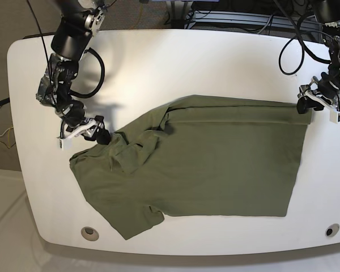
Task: Fold the T-shirt properly
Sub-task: 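Lower the right gripper onto the folded side and grasp the fabric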
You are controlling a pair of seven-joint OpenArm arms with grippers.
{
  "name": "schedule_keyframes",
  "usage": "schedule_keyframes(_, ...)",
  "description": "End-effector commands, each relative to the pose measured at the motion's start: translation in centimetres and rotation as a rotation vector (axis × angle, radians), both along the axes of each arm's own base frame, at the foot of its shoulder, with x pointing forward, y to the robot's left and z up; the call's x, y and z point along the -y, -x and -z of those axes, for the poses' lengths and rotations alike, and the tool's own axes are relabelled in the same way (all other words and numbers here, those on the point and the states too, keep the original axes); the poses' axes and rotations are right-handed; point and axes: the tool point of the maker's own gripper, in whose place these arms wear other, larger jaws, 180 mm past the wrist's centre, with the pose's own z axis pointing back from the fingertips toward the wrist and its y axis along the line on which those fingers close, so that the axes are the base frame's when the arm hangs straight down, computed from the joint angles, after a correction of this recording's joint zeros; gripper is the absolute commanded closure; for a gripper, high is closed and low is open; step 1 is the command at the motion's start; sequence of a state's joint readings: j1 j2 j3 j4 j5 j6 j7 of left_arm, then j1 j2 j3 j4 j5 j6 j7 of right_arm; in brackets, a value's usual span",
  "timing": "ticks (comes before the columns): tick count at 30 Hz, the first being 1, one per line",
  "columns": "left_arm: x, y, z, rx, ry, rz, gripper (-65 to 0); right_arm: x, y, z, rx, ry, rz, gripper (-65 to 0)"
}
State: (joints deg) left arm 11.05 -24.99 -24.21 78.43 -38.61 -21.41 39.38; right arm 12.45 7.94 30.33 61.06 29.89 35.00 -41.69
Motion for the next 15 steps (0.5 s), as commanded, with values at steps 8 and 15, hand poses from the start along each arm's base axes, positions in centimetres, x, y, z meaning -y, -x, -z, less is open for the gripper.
schedule_keyframes(8,-0.7,-1.0,-0.9,0.046,-0.001,-0.018,-37.8,-1.1,-0.9,0.0,-0.013,0.019,-0.039,-35.3)
schedule_keyframes(15,-0.9,-1.1,-1.3,0.048,-0.007,-0.019,-37.7,-2.4,-2.1,-1.5,0.030,0.037,-0.084,-35.6)
